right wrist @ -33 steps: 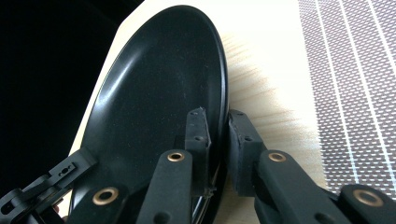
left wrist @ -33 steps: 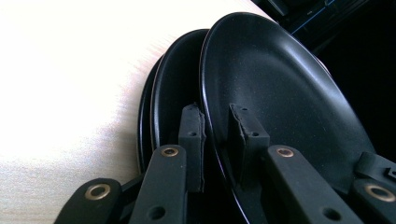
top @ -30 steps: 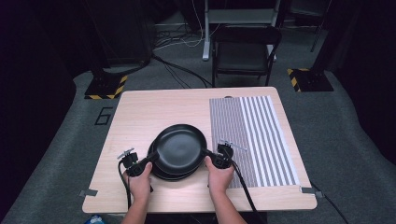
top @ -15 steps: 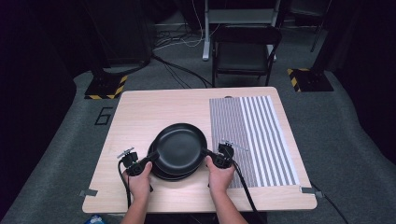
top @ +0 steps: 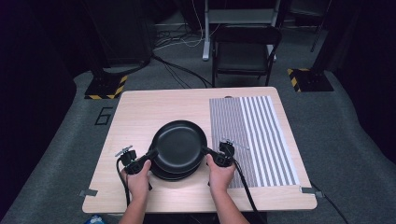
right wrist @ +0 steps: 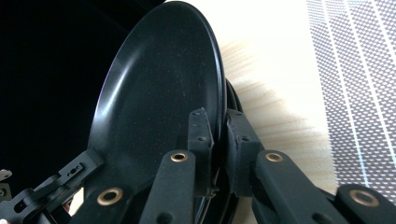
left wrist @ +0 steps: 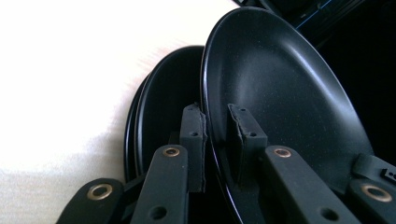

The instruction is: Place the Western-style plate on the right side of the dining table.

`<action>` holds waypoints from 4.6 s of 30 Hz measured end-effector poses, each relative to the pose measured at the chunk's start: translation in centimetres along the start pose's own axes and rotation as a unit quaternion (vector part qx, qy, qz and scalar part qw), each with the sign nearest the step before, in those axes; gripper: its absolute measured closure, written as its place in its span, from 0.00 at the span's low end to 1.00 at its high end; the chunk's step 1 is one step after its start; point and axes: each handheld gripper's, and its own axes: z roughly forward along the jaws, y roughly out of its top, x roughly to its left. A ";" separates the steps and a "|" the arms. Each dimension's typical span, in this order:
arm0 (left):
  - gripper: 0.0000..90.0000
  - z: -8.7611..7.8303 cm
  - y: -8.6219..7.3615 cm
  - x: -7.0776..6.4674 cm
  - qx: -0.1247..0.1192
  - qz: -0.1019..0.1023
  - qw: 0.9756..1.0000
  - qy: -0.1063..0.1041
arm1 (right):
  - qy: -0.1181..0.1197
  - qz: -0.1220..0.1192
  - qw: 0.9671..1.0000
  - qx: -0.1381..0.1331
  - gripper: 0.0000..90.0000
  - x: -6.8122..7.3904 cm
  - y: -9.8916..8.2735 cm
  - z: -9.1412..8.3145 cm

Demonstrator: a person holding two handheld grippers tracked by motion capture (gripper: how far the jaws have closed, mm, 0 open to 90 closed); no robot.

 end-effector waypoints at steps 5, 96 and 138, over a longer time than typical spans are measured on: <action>0.86 -0.3 0.5 -0.2 -0.004 0.004 1.000 -0.004 | 0.004 -0.007 1.000 -0.004 0.91 0.5 0.3 -0.2; 0.88 4.0 2.8 -9.6 0.026 0.062 0.993 -0.100 | -0.015 0.022 0.994 -0.105 0.91 -1.5 4.6 -9.0; 0.89 8.3 0.7 -15.9 0.073 0.091 0.978 -0.171 | -0.063 0.049 0.982 -0.172 0.91 -5.1 4.7 -16.0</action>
